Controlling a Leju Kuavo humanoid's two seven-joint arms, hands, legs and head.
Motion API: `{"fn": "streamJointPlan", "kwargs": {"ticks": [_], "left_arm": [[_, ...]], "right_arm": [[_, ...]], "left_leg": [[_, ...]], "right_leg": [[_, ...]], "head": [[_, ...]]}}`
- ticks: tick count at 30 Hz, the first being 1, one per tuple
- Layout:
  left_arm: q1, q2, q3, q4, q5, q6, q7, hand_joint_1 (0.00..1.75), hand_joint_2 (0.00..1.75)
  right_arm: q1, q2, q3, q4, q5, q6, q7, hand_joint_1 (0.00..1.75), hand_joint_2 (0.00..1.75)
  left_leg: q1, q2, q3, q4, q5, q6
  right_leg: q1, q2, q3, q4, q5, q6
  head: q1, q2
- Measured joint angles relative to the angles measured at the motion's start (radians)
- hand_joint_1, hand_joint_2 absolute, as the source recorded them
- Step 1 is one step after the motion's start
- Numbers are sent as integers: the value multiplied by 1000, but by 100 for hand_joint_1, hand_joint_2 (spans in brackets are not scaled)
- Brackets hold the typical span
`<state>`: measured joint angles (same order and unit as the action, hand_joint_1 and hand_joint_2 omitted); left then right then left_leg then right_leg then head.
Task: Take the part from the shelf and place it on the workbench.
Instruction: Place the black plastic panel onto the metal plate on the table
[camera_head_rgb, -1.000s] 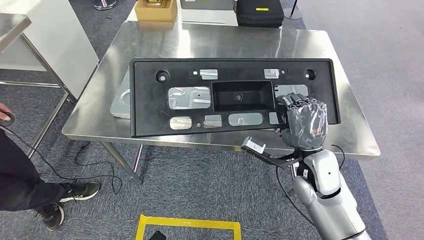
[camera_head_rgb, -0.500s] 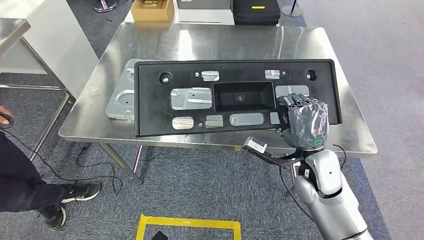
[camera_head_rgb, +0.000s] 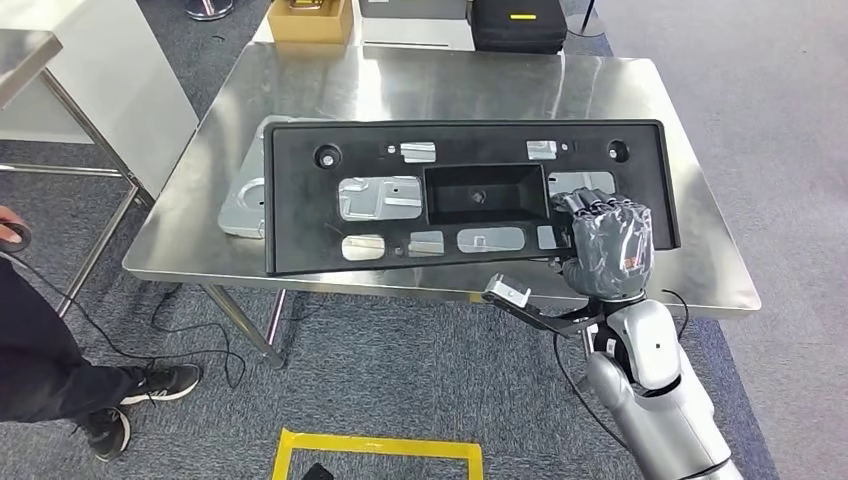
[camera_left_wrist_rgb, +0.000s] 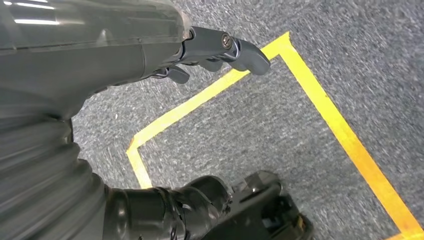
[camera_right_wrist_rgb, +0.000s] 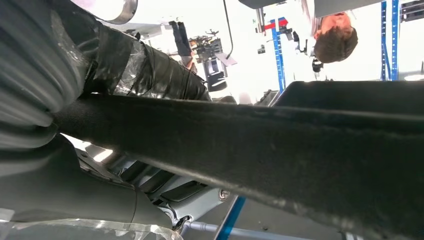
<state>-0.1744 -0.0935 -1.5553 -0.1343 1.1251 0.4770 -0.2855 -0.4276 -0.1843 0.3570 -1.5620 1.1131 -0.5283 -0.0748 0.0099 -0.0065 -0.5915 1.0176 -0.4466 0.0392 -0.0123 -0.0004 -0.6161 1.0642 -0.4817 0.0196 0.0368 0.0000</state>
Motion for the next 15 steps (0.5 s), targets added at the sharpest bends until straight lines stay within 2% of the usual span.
{"fn": "streamJointPlan", "kwargs": {"ticks": [1, 3, 4, 5, 6, 8, 9, 10, 11, 13, 15], "left_arm": [[-1, 0, 0, 0, 0, 0, 0, 0, 175], [-1, 0, 0, 0, 1, 0, 0, 0, 175], [0, -1, 0, 0, 1, 0, 0, 0, 175], [1, -1, 0, 0, 2, 0, 0, 0, 175], [1, -1, 0, 0, 3, 0, 0, 0, 175], [1, -1, 0, 0, 3, 0, 0, 0, 175], [1, -2, 0, 0, 3, 0, 0, 0, 175], [1, -2, 0, 0, 3, 0, 0, 0, 175], [1, -2, 0, 0, 3, 0, 0, 0, 175], [1, -2, 0, 0, 2, 0, 1, 0, 175], [0, -2, 0, 0, -1, 0, 1, 0, 175]], "right_arm": [[-1, 0, 0, 0, 0, 0, 0, 175, 175], [1, 0, 0, 1, 0, 0, 0, 175, 175], [4, 0, 0, 1, 0, 0, 0, 175, 175], [5, 0, 0, 2, 0, 0, 0, 175, 175], [6, 0, 0, 2, 0, 0, 0, 175, 175], [4, 0, 0, 3, 0, 0, 0, 175, 175], [3, 0, 0, 2, 0, 0, 0, 175, 175], [2, 0, 0, 2, 0, 0, 0, 175, 175], [1, 0, 0, 2, 0, 0, 0, 175, 175], [-1, -1, -1, 2, 0, 2, 0, 175, 175], [-11, 0, -1, 2, -1, 13, 0, 175, 175]], "left_leg": [[2, 1, 2, -4, 2, 6], [1, 1, 2, -4, 2, 10], [1, 1, 1, -3, 2, 11], [1, 1, 1, -2, 1, 11], [1, 0, 2, -1, 0, 10], [1, -1, 3, 3, -4, 6], [-1, -1, 2, 6, -7, 2], [-3, -2, 1, 7, -8, -2], [-5, -2, 0, 8, -8, -7], [-6, -1, -2, 6, -9, -17], [-4, -1, -12, 30, -28, -28]], "right_leg": [[-1, 0, -21, 44, -26, 4], [-3, 0, -81, 170, -85, 10], [-3, 0, -107, 221, -100, 12], [-4, 0, -119, 242, -97, 13], [-4, 0, -111, 222, -74, 12], [-5, 0, -51, 96, -7, 8], [-3, -1, -21, 33, 15, 4], [0, 0, -1, -8, 26, 1], [2, 0, 6, -26, 25, -3], [3, 2, 6, -30, 27, -11], [-1, 1, 8, -35, 31, -24]], "head": [[0, 0], [1, 0], [1, 0], [1, 0], [1, 0], [1, 0], [1, 0], [0, 0], [0, 0], [0, 0], [0, 0]]}}
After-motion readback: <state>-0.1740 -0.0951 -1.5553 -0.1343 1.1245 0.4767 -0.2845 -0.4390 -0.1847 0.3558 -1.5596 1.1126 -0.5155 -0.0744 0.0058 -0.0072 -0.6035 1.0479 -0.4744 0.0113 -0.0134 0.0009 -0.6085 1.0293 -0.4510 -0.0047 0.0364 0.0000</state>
